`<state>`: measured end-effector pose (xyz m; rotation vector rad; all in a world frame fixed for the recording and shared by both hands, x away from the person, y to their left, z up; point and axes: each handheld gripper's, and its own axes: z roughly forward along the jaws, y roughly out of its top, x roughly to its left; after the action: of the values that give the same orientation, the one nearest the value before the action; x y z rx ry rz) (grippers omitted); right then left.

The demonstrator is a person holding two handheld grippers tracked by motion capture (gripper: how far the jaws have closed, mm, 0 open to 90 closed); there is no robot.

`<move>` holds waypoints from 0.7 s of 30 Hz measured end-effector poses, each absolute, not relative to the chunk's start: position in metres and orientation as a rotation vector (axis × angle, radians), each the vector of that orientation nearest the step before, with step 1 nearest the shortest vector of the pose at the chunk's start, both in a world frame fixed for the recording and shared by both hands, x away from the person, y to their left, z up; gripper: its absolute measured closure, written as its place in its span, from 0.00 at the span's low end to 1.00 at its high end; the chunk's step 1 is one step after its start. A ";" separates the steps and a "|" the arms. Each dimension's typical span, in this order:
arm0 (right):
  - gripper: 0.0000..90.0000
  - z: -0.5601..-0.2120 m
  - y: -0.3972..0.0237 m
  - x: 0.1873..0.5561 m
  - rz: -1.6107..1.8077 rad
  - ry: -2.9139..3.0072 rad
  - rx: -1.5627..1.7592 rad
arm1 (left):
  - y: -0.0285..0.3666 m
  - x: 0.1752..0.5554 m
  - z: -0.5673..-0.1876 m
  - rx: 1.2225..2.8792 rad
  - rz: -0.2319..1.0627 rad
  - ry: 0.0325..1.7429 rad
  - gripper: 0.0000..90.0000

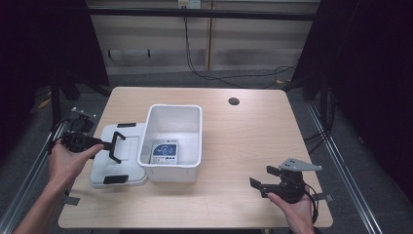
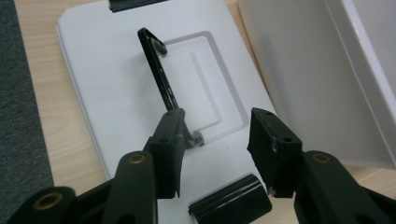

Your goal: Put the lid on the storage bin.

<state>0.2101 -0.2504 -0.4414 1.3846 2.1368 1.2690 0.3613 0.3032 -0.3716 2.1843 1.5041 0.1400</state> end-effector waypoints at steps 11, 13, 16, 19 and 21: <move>0.19 -0.442 -0.249 0.211 1.264 2.148 1.379 | 0.301 0.382 -0.376 2.171 0.098 1.609 0.69; 0.19 -0.442 -0.249 0.211 1.262 2.150 1.379 | 0.301 0.387 -0.377 2.180 0.091 1.615 0.70; 0.19 -0.442 -0.249 0.211 1.258 2.155 1.378 | 0.299 0.393 -0.379 2.204 0.070 1.661 0.70; 0.19 -0.442 -0.249 0.211 1.257 2.160 1.377 | 0.297 0.396 -0.380 2.226 0.067 1.668 0.70; 0.19 -0.442 -0.248 0.211 1.255 2.161 1.380 | 0.294 0.398 -0.383 2.238 0.061 1.683 0.70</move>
<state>0.2108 -0.2483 -0.4424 1.3796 2.1615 1.2553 0.3982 0.2940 -0.3832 2.2382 1.6827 0.0605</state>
